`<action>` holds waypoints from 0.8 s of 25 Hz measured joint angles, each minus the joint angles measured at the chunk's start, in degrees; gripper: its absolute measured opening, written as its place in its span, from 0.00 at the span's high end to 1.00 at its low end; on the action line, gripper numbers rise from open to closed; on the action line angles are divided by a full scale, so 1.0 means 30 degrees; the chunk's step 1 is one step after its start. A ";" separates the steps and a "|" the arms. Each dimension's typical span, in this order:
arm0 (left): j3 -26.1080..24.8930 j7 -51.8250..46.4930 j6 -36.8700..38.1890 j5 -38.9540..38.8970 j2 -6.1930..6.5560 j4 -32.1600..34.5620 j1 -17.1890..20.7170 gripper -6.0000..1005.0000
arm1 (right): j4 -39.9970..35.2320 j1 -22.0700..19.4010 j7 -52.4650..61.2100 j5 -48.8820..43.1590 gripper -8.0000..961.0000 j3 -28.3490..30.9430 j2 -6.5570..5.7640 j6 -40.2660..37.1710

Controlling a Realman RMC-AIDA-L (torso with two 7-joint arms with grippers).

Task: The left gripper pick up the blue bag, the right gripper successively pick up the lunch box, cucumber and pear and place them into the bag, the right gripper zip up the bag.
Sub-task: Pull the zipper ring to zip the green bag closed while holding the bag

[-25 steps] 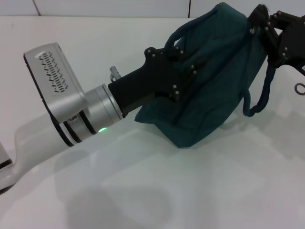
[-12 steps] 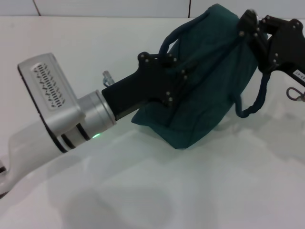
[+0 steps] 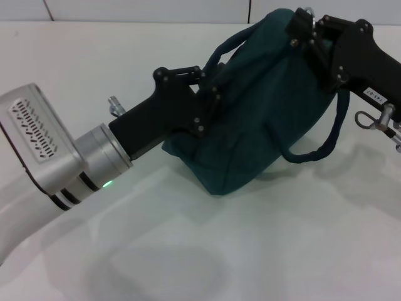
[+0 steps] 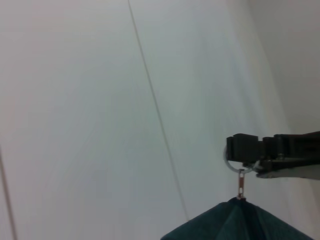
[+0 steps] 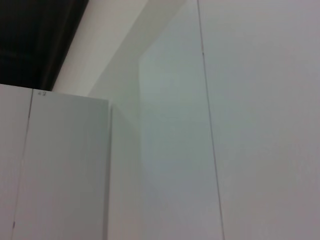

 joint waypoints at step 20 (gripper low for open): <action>-0.0142 0.0535 -0.0230 -0.0458 0.0025 -0.0385 -0.0047 0.93 | 0.2566 -0.0131 -0.0425 0.3433 0.96 0.0391 -0.0091 0.0123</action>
